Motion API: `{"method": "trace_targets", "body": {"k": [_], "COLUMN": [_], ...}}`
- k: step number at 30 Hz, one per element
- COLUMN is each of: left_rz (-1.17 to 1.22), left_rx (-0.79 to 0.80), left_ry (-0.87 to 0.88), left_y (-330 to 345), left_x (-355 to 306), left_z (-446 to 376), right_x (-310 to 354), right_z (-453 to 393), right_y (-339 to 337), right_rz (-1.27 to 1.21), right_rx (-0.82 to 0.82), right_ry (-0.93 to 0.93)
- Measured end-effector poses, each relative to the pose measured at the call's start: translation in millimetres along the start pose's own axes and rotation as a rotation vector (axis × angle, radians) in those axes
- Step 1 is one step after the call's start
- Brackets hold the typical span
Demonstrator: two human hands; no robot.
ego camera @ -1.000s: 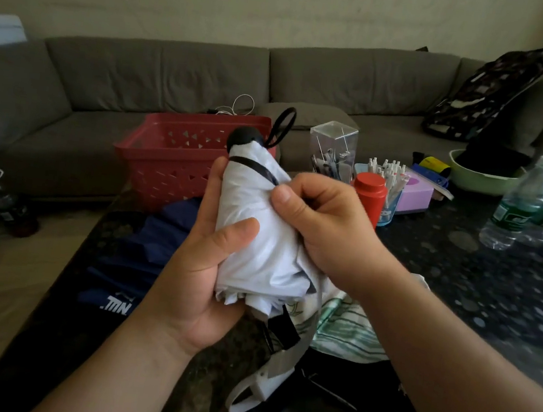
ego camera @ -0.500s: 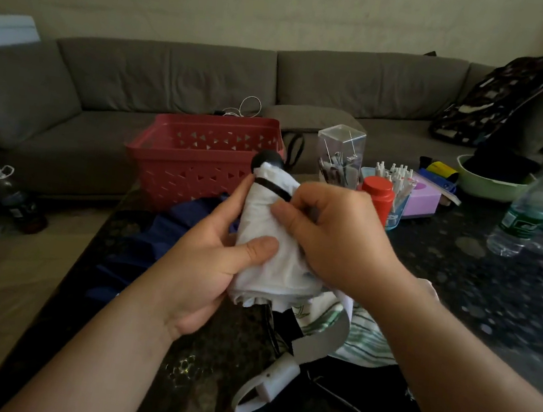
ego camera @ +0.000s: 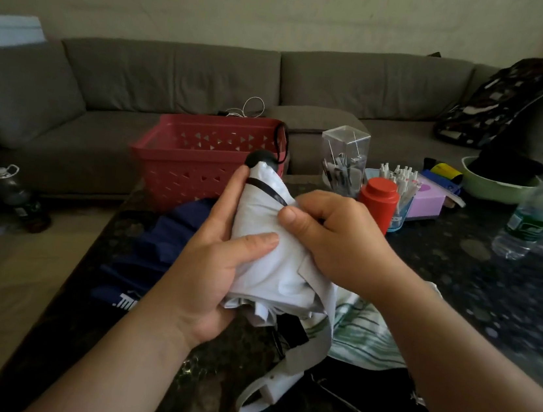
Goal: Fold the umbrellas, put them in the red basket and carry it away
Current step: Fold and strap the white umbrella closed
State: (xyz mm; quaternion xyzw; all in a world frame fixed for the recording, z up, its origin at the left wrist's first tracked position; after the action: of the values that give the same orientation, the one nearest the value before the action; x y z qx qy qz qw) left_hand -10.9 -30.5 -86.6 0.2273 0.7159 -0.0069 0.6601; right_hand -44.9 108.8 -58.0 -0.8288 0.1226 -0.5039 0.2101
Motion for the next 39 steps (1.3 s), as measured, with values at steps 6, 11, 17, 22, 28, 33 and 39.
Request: {"method": "trace_targets", "body": {"k": [6, 11, 17, 22, 28, 33, 39], "left_rz": [0.076, 0.139, 0.063, 0.051, 0.259, 0.295, 0.04], "left_rx": [0.068, 0.125, 0.082, 0.057, 0.146, 0.198, 0.173], "left_ry": [0.038, 0.052, 0.033, 0.048, 0.093, 0.096, 0.096], "left_y": [8, 12, 7, 1, 6, 9, 3], "left_x": [-5, -3, 3, 3, 3, 2, 0], "left_z": [1, 1, 1, 0, 0, 0, 3], "right_x": [-4, -14, -19, -16, -14, -7, -6], "right_z": [6, 4, 7, 12, 15, 15, 13], "right_y": [2, 7, 10, 13, 29, 29, 13], "right_rz": [-0.559, -0.398, -0.251, -0.649, -0.781, -0.839, -0.825], "right_rx": [0.159, 0.157, 0.106, 0.123, 0.023, 0.018, -0.013], "right_ry": [0.087, 0.046, 0.1, 0.17, 0.097, 0.118, 0.178]}}
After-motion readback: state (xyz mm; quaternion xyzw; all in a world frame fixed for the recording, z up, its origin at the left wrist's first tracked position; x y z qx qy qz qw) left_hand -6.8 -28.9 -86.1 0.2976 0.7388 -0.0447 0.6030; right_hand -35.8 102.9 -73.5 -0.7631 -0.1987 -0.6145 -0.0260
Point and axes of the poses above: each hand's wrist, its own z-axis away from the middle knuckle, its own y-axis out of the palm, x = y × z, the point moved 8 cm from there along -z, towards the middle knuckle, and after that the axes turned 10 degrees about -z, right-handed, at the moved point
